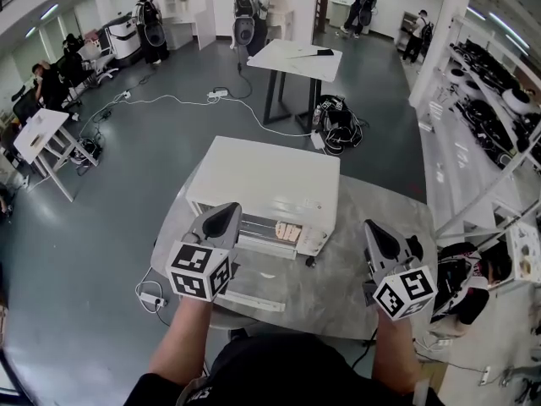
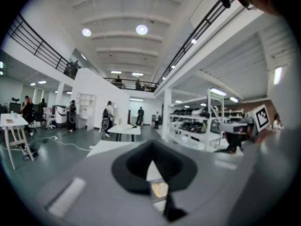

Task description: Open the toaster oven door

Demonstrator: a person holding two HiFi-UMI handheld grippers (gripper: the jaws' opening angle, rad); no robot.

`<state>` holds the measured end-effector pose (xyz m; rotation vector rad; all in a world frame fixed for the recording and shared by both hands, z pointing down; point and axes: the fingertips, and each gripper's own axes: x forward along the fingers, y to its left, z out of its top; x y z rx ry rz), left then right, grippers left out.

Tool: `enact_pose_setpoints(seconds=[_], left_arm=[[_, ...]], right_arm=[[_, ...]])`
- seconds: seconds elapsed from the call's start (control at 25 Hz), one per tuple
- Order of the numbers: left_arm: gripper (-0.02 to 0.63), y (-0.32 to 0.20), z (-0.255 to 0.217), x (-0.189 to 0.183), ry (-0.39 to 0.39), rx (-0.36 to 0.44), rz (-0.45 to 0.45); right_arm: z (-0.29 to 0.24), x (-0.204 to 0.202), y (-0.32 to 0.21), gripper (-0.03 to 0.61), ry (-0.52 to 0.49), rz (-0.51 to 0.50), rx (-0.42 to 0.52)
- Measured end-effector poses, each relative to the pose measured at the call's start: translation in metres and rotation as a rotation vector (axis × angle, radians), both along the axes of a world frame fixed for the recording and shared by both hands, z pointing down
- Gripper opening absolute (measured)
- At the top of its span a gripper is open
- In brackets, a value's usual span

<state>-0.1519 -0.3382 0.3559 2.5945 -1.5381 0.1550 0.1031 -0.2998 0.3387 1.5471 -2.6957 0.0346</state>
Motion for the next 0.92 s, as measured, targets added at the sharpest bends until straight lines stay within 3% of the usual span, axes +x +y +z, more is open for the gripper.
enact_pose_setpoints(seconds=[0.92], left_arm=[[0.008,0.013,0.013,-0.015,0.006,-0.031,-0.007]], right_arm=[[0.014,-0.027,0.011,-0.009,0.002,-0.035,-0.037]])
